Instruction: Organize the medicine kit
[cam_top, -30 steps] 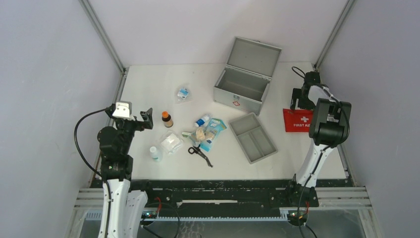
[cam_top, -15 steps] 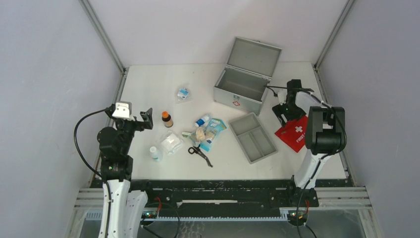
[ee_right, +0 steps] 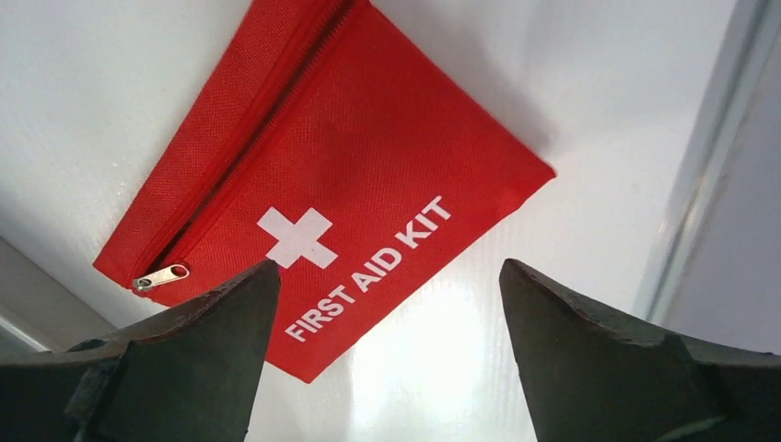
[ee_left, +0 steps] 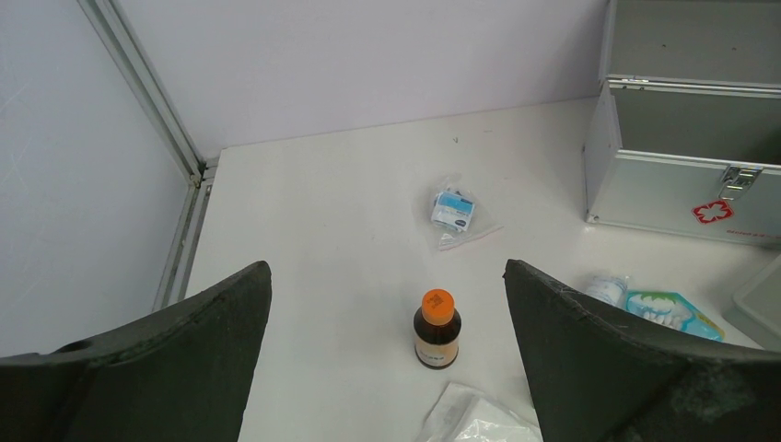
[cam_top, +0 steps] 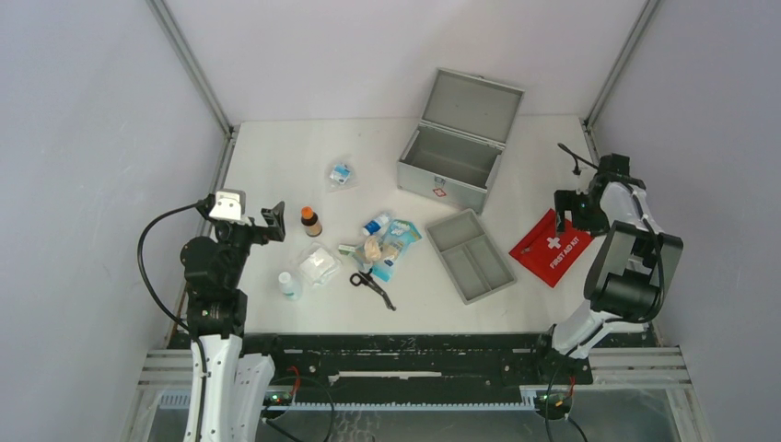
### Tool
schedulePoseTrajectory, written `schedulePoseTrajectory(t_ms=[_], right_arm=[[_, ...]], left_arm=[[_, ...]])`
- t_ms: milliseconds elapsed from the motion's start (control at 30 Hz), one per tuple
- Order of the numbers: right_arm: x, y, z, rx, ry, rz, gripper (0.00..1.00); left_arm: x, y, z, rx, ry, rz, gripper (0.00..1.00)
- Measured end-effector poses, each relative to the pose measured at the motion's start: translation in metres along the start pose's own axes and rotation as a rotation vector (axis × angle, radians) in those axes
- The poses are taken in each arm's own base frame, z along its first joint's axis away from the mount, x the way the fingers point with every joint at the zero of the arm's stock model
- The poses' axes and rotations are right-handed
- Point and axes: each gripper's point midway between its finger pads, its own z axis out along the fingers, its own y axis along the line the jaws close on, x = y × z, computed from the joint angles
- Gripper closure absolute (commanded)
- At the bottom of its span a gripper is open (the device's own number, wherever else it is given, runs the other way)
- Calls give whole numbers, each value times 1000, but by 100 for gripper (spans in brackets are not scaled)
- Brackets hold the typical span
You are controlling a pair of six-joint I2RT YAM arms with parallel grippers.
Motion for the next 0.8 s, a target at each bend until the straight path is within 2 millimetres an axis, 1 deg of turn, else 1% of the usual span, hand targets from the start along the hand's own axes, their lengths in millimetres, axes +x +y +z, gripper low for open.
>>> schedulePoseTrajectory(t_ms=[100,267,400,467,533,733,800], right_arm=[[11,2,3,-29,18,110,6],[9,8,8,-72,12,229,3],[16,8,26,-116,58,308,2],[23,5,35,-128,87,349,1],[27,0,38,-134,99,384,0],[22,-5,39,-145,84,412,0],[17,-4,41,-150,88,401,0]], left_arm=[[0,-1,0,2,0,0,0],[0,-1,0,2,0,0,0],[0,-1,0,3,0,0,0],[0,-1,0,3,0,0,0],[0,-1,0,3,0,0,0],[0,-1,0,3,0,0,0],[0,-1,0,3,1,0,0]])
